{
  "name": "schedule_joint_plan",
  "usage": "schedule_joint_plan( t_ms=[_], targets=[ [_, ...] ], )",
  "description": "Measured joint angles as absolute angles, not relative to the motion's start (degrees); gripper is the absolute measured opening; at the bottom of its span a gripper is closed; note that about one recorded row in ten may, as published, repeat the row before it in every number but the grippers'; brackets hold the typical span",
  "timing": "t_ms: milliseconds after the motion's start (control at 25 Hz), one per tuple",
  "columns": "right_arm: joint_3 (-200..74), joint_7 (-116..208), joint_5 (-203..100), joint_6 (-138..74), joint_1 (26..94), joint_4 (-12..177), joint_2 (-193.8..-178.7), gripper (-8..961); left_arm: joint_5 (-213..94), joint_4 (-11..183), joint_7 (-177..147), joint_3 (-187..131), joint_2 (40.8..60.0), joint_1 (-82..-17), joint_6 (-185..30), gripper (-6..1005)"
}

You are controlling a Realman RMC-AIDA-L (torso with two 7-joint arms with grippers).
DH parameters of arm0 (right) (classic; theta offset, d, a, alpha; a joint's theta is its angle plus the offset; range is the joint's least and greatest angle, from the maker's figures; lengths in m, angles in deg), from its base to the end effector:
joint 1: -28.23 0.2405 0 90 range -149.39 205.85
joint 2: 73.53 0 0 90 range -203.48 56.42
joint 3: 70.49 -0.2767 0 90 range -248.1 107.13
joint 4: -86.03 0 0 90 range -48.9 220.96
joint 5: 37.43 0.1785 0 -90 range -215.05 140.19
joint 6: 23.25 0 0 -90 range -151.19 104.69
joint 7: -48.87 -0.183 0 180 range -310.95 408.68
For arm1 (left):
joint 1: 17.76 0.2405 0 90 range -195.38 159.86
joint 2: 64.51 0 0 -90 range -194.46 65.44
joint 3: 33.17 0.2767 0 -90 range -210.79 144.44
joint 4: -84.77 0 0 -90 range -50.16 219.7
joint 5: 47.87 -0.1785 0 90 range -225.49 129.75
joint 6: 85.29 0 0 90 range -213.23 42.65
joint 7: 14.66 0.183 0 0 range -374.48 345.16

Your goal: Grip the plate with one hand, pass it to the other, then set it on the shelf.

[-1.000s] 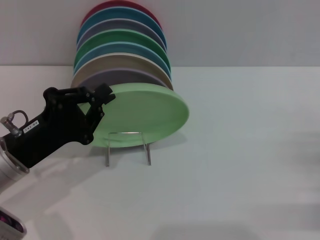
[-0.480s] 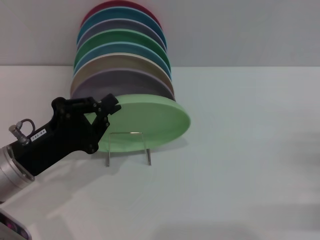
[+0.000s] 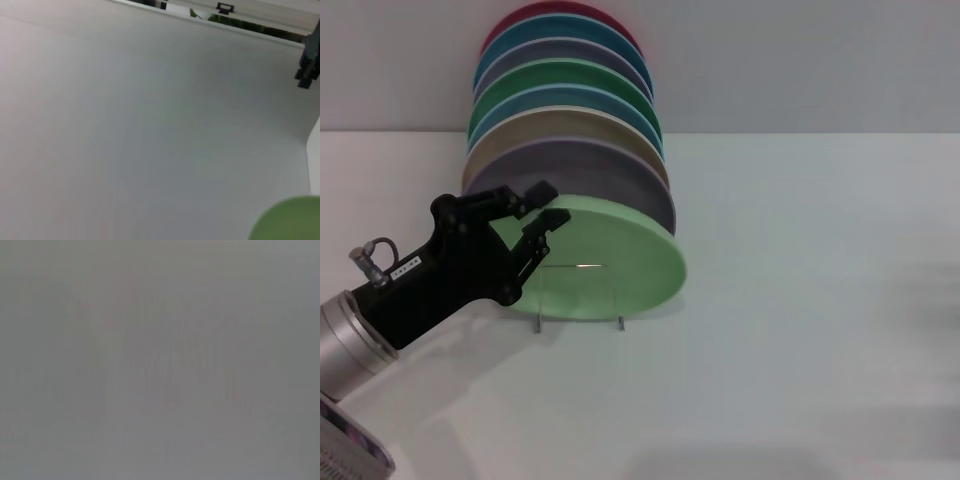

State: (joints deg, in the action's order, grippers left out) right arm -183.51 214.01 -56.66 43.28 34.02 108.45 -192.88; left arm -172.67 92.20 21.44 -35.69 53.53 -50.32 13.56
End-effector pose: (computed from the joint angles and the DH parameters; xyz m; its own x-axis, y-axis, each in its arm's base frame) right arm 0.3858 0.2851 0.0589 0.7951 0.0557 -0.6039 -0.6061 0.0377 -0.7945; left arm -0.2146 0.3174 -0.0333 0.5362 -0.8352 -0.1220 -0.4335 -0.1485 -0.8888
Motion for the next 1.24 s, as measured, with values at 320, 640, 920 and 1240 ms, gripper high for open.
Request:
schedule_joint_plan(
  t_ms=[320, 640, 920, 1240],
  targets=[
    [-183.5, 214.0, -56.7, 43.0, 34.1, 108.6, -192.87, 382, -172.5, 92.2, 20.9, -36.5, 53.47, -49.9, 15.9, 299],
    [-183.4, 214.0, -56.7, 43.3, 34.6, 108.8, -192.80, 383, -172.0, 91.7, 9.7, -45.3, 52.82, -47.5, 27.7, 320],
    [-183.3, 213.6, -56.3, 46.9, 36.7, 107.3, -192.79, 383, -168.5, 82.9, -12.0, -65.9, 53.77, -43.8, 27.1, 320],
    [-184.0, 211.5, -56.2, 48.2, 40.6, 106.3, -192.48, 383, -168.5, 73.1, -22.1, -77.1, 54.03, -38.2, 13.8, 321]
  ],
)
